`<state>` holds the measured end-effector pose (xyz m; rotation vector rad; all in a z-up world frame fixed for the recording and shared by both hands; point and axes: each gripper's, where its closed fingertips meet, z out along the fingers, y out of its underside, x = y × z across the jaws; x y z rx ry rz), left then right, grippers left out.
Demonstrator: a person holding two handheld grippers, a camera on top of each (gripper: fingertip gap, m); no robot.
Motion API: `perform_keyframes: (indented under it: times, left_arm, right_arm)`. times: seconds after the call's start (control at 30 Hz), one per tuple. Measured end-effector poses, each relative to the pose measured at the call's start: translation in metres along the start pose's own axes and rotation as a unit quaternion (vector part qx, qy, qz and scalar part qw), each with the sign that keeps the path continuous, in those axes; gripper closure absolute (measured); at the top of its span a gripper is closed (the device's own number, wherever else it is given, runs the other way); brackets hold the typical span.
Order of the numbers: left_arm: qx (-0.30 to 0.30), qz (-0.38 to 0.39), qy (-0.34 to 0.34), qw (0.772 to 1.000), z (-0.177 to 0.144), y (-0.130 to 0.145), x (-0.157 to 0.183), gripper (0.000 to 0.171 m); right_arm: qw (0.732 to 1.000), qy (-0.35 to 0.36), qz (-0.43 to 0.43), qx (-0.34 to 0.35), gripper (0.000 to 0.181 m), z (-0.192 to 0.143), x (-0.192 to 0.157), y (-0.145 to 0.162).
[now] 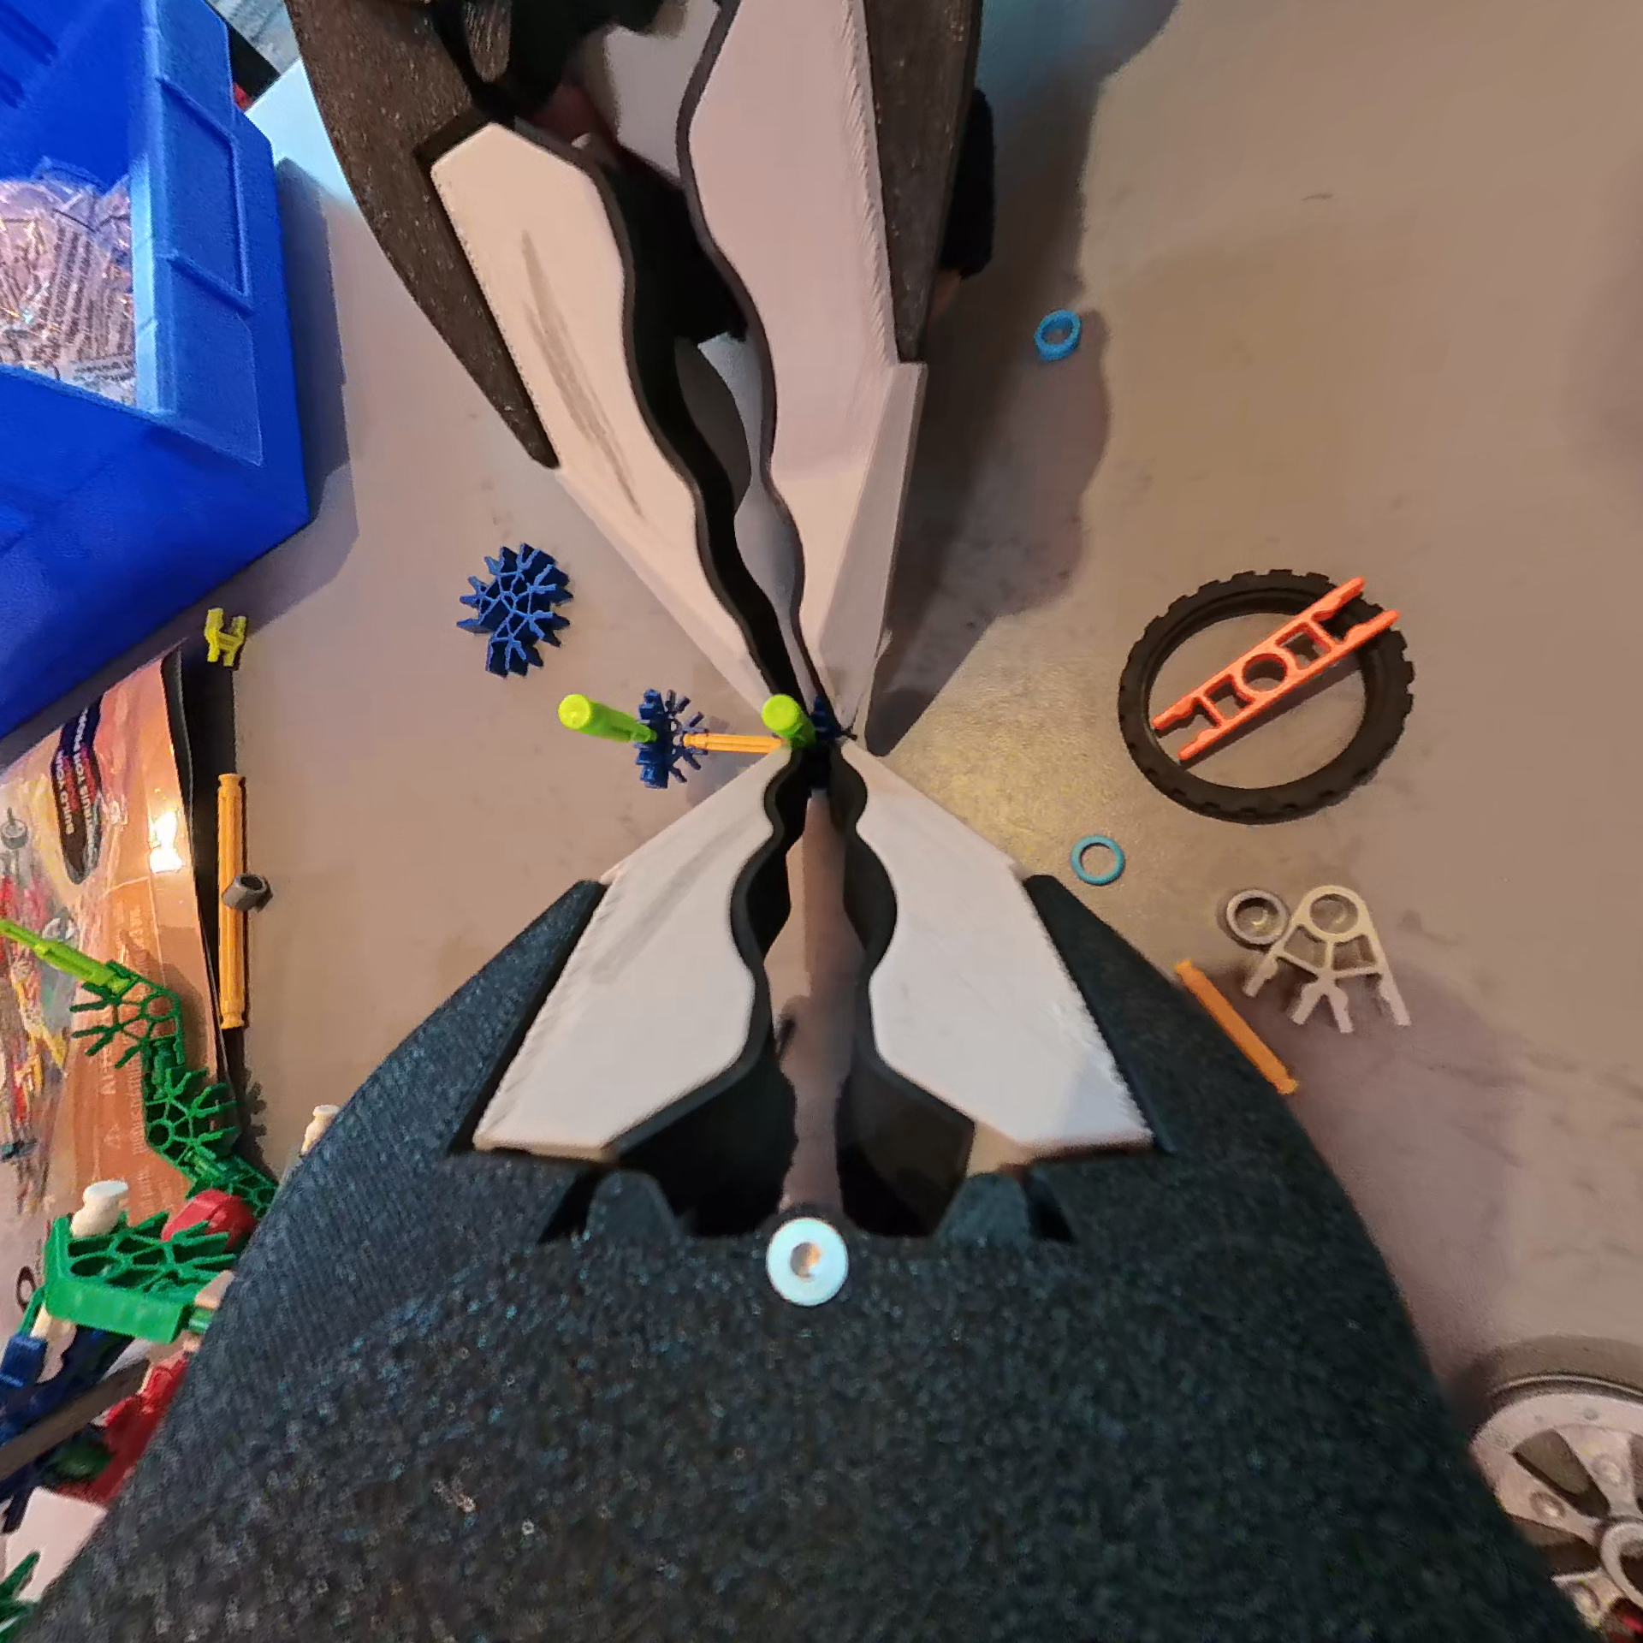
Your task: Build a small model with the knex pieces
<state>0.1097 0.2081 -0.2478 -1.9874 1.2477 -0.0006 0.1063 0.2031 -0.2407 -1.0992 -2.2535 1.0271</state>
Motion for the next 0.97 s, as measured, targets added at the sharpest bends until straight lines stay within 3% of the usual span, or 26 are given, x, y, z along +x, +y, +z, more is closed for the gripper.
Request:
perform_keyframes:
  times: [0.97]
  left_arm:
    - [-0.031, 0.022, 0.026, 0.999, 0.0006, -0.0028, 0.0027, 0.171]
  right_arm:
    - [1.000, -0.013, 0.003, -0.001, 0.180, 0.0002, -0.0022, 0.0004]
